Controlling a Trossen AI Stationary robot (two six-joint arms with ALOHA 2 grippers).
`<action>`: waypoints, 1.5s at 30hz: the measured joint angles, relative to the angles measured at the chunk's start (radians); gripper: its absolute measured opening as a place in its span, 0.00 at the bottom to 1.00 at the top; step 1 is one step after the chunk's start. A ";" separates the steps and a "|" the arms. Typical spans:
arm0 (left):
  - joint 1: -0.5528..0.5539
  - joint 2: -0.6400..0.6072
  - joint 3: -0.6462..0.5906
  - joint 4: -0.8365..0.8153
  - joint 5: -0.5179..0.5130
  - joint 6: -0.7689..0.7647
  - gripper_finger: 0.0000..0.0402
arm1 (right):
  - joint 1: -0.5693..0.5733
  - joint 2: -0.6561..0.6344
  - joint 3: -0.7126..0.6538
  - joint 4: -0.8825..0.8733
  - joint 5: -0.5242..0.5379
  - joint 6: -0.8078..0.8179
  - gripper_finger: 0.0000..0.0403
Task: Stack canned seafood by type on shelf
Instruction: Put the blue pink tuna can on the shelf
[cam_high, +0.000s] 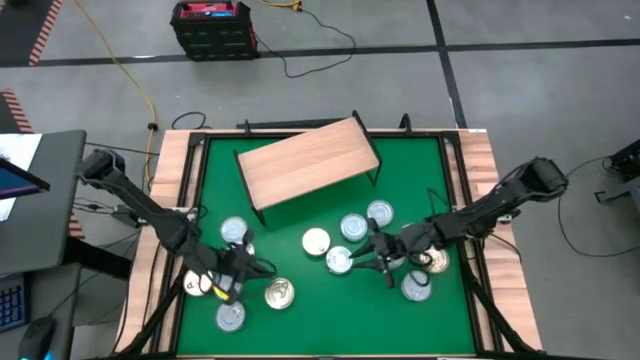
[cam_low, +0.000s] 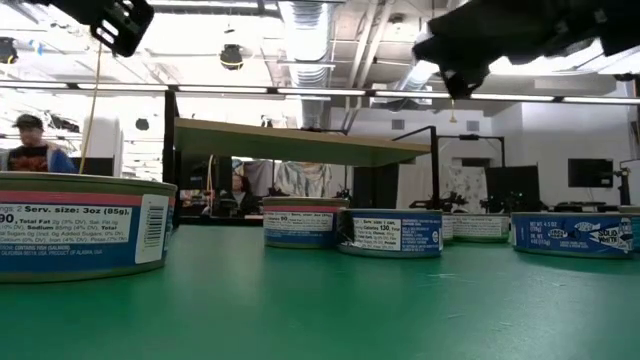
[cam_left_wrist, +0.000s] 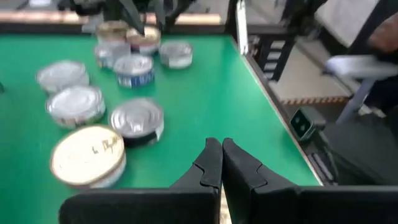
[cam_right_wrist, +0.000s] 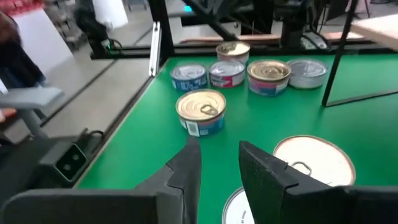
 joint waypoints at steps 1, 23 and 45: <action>-0.011 0.026 0.024 -0.030 -0.010 -0.026 0.00 | -0.001 0.019 0.010 -0.001 0.000 -0.001 0.34; 0.094 0.511 0.321 -0.385 0.013 -0.450 0.28 | 0.057 0.076 0.037 -0.048 0.007 0.013 0.34; -0.112 0.506 0.475 -0.462 -0.005 -0.097 0.23 | 0.055 0.076 0.037 -0.102 0.082 -0.022 0.34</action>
